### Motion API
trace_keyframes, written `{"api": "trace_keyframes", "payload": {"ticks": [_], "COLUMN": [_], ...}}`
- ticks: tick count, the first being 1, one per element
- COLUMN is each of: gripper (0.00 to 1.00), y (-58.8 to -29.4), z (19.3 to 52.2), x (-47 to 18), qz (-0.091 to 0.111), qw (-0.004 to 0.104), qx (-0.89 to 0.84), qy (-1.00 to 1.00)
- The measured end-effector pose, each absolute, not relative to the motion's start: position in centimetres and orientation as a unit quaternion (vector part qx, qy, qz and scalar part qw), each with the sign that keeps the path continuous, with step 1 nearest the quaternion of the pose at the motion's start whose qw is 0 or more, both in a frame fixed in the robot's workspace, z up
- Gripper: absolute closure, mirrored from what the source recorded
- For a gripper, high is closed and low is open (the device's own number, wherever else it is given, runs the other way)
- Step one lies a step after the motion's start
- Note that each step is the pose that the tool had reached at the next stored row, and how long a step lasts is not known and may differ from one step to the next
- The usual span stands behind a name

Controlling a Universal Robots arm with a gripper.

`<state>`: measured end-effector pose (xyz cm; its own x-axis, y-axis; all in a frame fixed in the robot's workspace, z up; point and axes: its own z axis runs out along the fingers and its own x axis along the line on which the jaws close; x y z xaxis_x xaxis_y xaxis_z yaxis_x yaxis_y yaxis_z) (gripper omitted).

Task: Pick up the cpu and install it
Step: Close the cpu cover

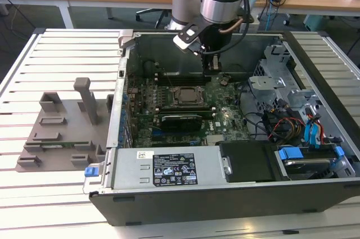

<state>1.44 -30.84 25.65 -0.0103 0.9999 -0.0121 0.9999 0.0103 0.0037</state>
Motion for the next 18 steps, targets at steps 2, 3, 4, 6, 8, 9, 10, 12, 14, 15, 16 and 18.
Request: {"api": "trace_keyframes", "payload": {"ticks": [2,3,4,6,8,9,10,12,14,15,16,18], "gripper": [0.89,0.89,0.89,0.89,0.89,0.89,0.89,0.89,0.89,0.89,0.89,0.89], "y": [-30.8,-30.8,-30.8,-30.8,-30.8,-30.8,-30.8,-30.8,-30.8,-30.8,-30.9,-30.9], "z": [25.6,25.6,25.6,25.5,25.3,25.2,25.0,24.5,24.1,23.9,23.5,23.1], "x": [1.3,1.2,1.1,0.6,-0.3,-0.7,-0.9,-1.4,-1.9,-2.1,-2.4,-2.7], "qz": [-0.003,-0.003,-0.003,-0.003,-0.003,-0.003,-0.003,-0.003,-0.003,-0.003,-0.003,-0.003], "qw": [0.006,0.006,0.006,0.006,0.006,0.006,0.006,0.006,0.006,0.006,0.006,0.006], "qx": [0.703,0.703,0.703,0.703,0.703,0.703,0.703,0.703,0.703,0.704,0.703,0.703], "qy": [0.711,0.711,0.711,0.711,0.711,0.711,0.711,0.711,0.711,0.711,0.711,0.711]}}
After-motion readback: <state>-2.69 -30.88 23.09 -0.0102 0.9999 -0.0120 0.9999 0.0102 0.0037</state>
